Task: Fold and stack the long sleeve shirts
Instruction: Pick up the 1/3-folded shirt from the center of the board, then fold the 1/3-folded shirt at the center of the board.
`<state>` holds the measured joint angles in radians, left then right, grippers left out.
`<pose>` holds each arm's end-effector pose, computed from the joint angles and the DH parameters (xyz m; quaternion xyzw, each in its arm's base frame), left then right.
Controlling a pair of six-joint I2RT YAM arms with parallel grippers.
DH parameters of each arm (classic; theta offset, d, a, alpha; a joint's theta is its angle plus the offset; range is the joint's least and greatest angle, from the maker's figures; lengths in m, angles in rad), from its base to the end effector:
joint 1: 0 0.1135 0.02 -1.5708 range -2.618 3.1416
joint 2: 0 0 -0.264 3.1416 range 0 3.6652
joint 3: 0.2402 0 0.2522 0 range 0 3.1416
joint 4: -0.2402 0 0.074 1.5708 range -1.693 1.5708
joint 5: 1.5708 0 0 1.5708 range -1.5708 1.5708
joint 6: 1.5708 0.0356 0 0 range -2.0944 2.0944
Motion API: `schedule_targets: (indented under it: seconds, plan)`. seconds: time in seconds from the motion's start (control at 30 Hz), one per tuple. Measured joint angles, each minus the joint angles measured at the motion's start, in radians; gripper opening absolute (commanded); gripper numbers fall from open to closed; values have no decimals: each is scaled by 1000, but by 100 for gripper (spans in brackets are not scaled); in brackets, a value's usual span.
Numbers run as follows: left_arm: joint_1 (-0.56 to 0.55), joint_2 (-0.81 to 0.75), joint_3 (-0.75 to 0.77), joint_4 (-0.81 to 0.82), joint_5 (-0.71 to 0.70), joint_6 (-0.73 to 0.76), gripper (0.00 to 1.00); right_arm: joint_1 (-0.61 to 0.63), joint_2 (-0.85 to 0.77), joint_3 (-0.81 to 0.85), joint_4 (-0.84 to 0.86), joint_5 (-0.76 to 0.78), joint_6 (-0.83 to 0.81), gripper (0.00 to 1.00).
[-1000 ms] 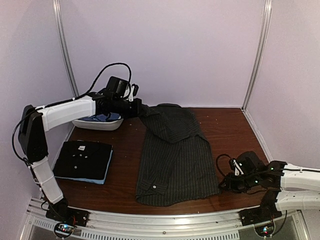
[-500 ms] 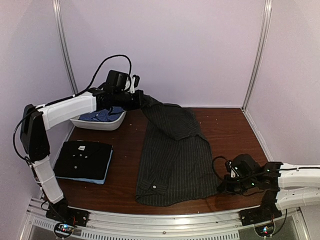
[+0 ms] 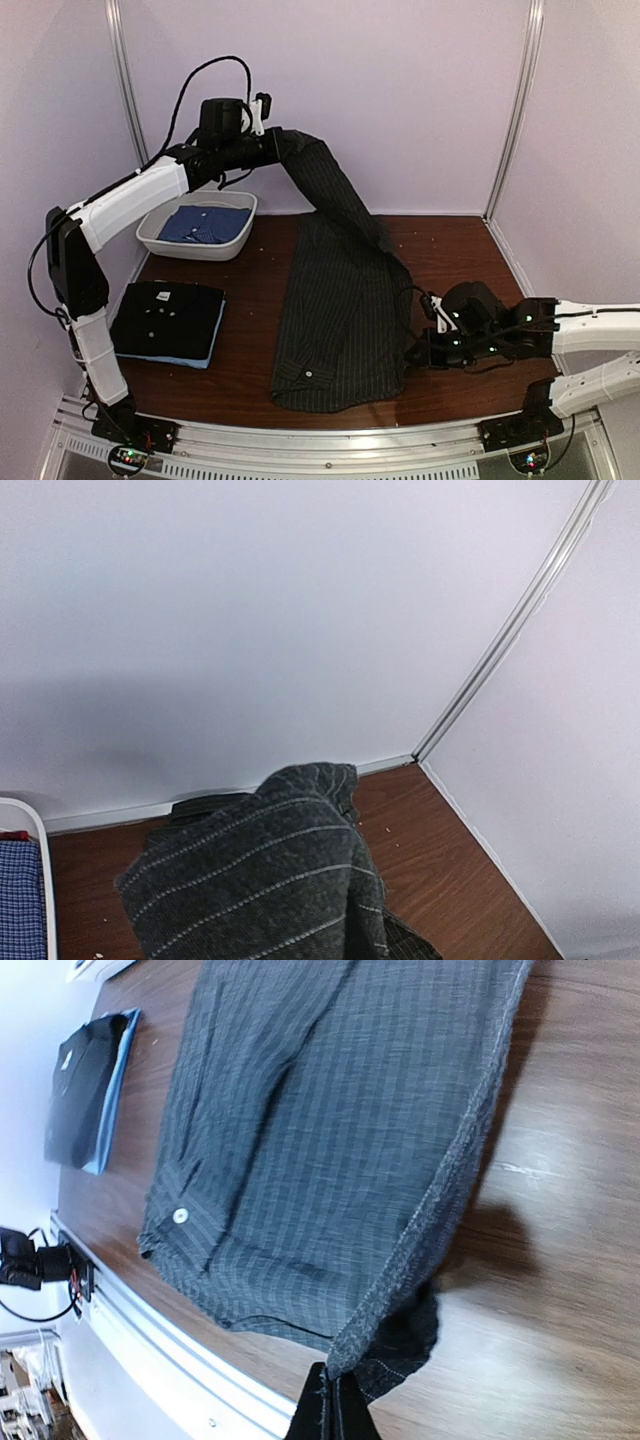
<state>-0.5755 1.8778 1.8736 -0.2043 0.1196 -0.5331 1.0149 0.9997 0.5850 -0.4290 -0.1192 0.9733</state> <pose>0.3769 -0.2496 0.4015 0.0541 0.7745 -0.3703 0.5100 0.1011 0.1707 0.2101 -0.0406 0.9323 0.3279 0.1469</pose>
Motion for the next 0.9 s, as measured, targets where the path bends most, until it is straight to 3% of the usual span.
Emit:
schedule_targets:
  seconds: [0.27, 0.43, 0.57, 0.73, 0.9]
  plan:
    - [99, 29, 34, 2, -24, 52, 2, 100, 317, 120, 178, -62, -47, 0]
    - [139, 56, 51, -5, -27, 84, 2, 112, 386, 146, 239, -89, -60, 0]
    - [142, 59, 51, -9, -26, 101, 2, 94, 329, 148, 204, -53, -59, 0]
    - [142, 59, 51, -6, 5, 103, 2, -25, 96, 110, 111, 27, -50, 0]
    - [142, 60, 50, -3, 39, 100, 2, -92, -10, 133, -17, 99, -61, 0]
